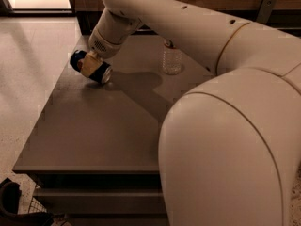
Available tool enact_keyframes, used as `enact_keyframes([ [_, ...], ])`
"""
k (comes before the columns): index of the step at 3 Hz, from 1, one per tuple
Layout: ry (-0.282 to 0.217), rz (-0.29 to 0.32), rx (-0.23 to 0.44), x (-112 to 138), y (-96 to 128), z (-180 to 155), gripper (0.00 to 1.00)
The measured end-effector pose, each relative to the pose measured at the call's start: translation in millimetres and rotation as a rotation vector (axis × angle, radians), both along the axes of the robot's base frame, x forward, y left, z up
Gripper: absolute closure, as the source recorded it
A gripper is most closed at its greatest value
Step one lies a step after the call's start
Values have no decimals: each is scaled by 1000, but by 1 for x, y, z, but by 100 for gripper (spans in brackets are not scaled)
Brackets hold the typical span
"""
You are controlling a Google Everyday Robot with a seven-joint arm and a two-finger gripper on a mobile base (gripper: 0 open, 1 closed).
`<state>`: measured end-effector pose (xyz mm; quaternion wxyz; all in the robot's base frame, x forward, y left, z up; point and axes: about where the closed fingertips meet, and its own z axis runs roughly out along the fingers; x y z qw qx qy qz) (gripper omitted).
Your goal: Knock pepsi can over
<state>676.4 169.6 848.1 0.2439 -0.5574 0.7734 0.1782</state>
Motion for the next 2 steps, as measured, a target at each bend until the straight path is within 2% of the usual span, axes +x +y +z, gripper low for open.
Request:
enact_keyframes([
  [1, 3, 3, -1, -1, 2, -2, 0],
  [2, 3, 3, -1, -1, 2, -2, 0],
])
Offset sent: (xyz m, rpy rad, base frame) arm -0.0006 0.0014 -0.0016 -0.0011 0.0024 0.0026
